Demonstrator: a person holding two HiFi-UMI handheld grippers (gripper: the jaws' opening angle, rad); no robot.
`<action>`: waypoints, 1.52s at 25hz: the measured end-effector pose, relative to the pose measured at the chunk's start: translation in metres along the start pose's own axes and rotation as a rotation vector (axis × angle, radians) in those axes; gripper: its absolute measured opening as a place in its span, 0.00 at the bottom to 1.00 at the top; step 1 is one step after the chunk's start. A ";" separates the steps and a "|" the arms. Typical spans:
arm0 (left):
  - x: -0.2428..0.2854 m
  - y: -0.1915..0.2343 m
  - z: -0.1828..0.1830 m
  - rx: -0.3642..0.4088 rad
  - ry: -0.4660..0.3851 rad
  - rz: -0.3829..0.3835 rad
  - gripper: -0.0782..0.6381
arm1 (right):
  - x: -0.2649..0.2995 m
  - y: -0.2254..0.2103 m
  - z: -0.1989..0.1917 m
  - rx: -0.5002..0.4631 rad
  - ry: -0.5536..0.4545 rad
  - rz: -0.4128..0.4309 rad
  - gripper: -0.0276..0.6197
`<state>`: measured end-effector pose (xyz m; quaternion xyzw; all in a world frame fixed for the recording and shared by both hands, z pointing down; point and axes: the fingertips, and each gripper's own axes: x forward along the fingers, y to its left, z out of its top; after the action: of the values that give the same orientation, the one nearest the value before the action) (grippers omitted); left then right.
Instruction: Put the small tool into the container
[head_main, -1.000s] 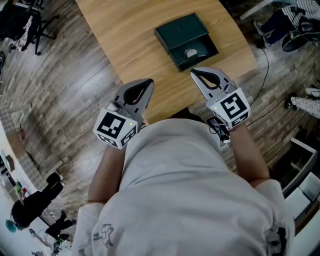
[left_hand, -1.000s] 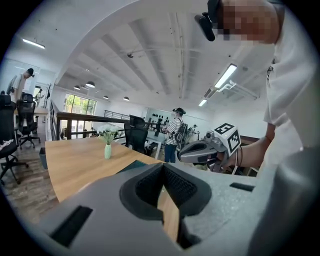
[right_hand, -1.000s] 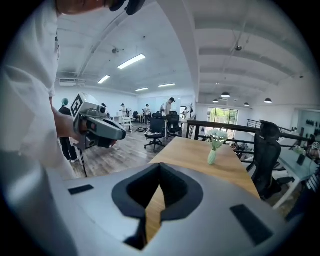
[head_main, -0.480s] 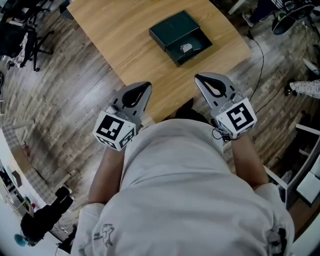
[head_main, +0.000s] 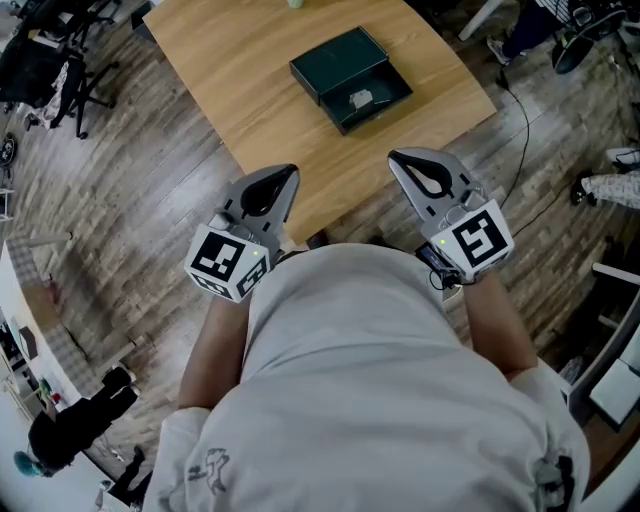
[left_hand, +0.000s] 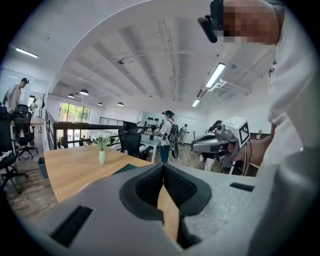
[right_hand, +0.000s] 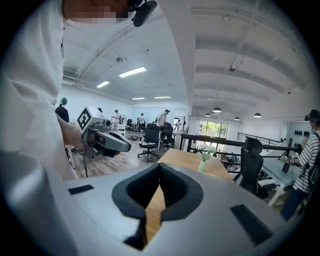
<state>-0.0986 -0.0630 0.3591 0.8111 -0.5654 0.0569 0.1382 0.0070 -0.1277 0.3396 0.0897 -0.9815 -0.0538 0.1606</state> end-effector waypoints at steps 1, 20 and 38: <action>0.002 -0.007 0.000 0.002 0.001 0.010 0.12 | -0.007 0.000 -0.002 -0.003 -0.004 0.008 0.05; 0.007 -0.167 -0.027 -0.019 0.030 0.072 0.12 | -0.153 0.018 -0.053 0.054 -0.024 0.125 0.05; -0.103 -0.192 -0.030 0.025 -0.041 -0.021 0.12 | -0.174 0.140 -0.032 0.072 -0.021 0.055 0.05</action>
<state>0.0462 0.1000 0.3313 0.8196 -0.5590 0.0457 0.1168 0.1573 0.0401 0.3359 0.0680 -0.9865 -0.0151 0.1485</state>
